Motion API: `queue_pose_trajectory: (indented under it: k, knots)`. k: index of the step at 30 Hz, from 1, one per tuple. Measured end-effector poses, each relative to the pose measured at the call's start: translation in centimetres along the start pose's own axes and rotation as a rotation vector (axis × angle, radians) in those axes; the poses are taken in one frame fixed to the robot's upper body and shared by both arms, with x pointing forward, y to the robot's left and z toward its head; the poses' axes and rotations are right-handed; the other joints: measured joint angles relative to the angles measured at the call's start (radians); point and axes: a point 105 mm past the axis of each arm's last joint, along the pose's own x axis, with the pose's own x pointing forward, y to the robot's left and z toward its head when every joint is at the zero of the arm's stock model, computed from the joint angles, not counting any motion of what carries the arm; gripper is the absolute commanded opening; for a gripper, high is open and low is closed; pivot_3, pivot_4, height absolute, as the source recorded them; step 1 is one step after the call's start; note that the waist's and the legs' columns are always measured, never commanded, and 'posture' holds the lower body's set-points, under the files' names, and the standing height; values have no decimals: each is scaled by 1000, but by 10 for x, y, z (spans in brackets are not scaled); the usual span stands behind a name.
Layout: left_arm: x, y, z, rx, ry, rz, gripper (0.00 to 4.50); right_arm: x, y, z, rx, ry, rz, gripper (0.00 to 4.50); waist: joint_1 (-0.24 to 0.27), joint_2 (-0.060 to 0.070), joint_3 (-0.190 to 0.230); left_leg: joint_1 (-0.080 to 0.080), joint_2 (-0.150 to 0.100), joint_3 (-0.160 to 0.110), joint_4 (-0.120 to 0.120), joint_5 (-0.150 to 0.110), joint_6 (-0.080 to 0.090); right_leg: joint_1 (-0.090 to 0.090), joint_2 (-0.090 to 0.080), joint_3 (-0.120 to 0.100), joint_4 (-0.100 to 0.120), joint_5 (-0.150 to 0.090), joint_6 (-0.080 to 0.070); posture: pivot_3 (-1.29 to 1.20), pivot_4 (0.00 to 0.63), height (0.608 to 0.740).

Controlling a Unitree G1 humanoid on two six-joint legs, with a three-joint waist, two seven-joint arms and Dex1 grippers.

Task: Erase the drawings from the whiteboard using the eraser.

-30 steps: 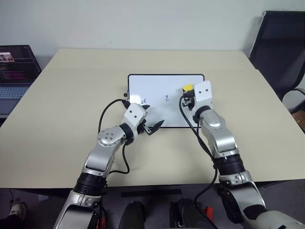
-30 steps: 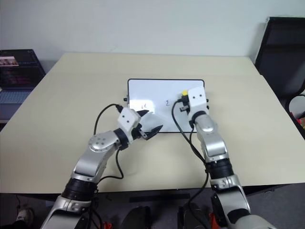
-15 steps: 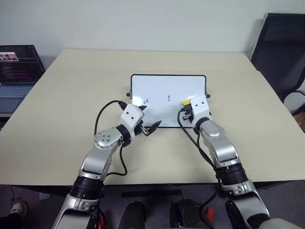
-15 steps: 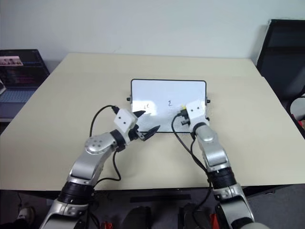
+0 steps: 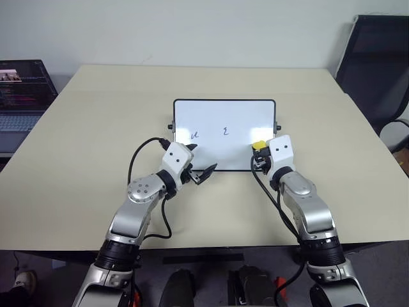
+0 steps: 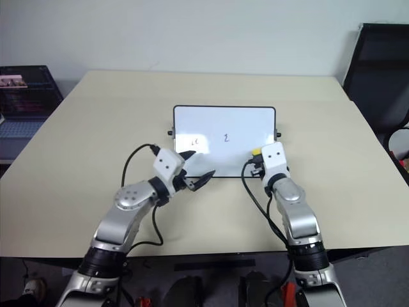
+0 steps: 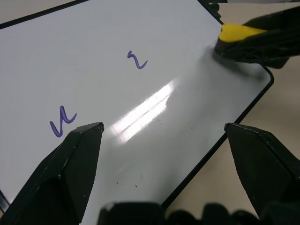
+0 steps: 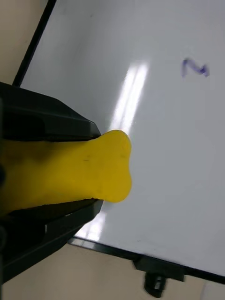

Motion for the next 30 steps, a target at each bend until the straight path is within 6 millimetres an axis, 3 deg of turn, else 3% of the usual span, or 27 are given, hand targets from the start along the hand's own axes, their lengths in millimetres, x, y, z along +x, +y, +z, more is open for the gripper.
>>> queue_pose_trajectory:
  k: [2,6,13,20,30]
  knots:
    - [-8,6,-1,-26,-11,48,4500,-10,2,2,-32,-43,54,1200,0,0,0,-1,0,-1,0,-1,-1,0,0,0,0,0,0,0,150,740]
    - [-32,21,-13,-72,2,162,4500,-31,1,-13,-130,-55,136,1200,0,0,0,-1,0,0,0,-1,-1,0,0,0,-1,-1,0,0,150,740]
    - [-43,32,-16,-64,0,226,4500,-28,4,-16,-156,-84,171,1200,2,0,1,4,0,1,2,0,0,2,0,1,1,-1,0,0,150,740]
    - [-42,33,-14,-54,-9,233,4500,-13,18,-5,-155,-120,204,1200,4,0,1,2,0,1,0,-1,-1,1,0,0,0,-1,-1,0,150,740]
    - [-19,35,-5,-40,-30,165,4500,57,35,50,-201,-207,200,1200,2,0,1,2,-1,1,1,0,-1,1,1,0,1,-1,-1,0,150,740]
